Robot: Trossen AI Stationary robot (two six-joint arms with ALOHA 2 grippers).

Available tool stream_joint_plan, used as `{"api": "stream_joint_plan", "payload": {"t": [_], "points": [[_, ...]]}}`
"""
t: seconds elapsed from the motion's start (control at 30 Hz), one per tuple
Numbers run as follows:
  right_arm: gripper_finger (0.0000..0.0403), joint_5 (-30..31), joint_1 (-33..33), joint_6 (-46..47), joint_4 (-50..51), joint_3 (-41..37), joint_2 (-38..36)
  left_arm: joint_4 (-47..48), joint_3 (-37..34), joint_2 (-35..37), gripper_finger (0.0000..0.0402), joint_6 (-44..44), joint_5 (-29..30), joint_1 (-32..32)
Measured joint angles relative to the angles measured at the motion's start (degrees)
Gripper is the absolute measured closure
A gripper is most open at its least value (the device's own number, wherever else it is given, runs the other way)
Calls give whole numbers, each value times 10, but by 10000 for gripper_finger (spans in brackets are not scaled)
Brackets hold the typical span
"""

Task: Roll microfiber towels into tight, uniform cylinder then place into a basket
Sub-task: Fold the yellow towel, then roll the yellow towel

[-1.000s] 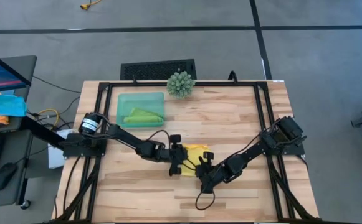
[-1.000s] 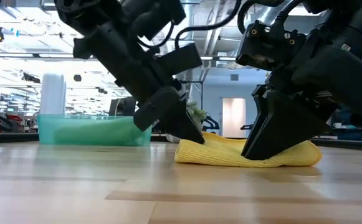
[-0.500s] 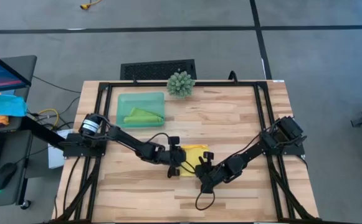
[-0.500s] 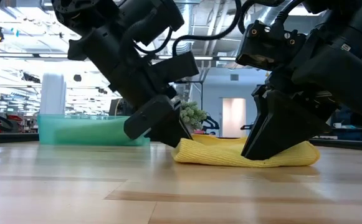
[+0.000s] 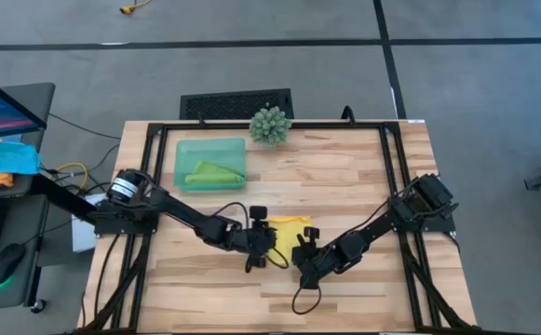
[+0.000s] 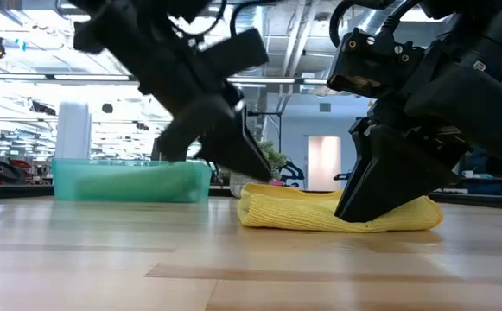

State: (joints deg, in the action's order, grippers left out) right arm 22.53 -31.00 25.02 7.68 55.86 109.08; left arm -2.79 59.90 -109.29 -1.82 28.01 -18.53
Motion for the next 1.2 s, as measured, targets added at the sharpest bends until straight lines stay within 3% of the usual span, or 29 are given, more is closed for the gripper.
{"api": "stream_joint_plan", "payload": {"t": [0.13,0.33,0.8,1.2], "points": [[294,0,0,0,-2,0,0,-12,0,22,285,8,0,-19],[283,1,0,-16,-7,0,0,-42,-1,3,285,7,-79,-46],[172,13,0,-85,-2,41,2,-49,-1,-22,285,-1,-98,-60],[184,13,-3,-84,65,66,1,-44,2,-59,285,22,-69,-59]]}}
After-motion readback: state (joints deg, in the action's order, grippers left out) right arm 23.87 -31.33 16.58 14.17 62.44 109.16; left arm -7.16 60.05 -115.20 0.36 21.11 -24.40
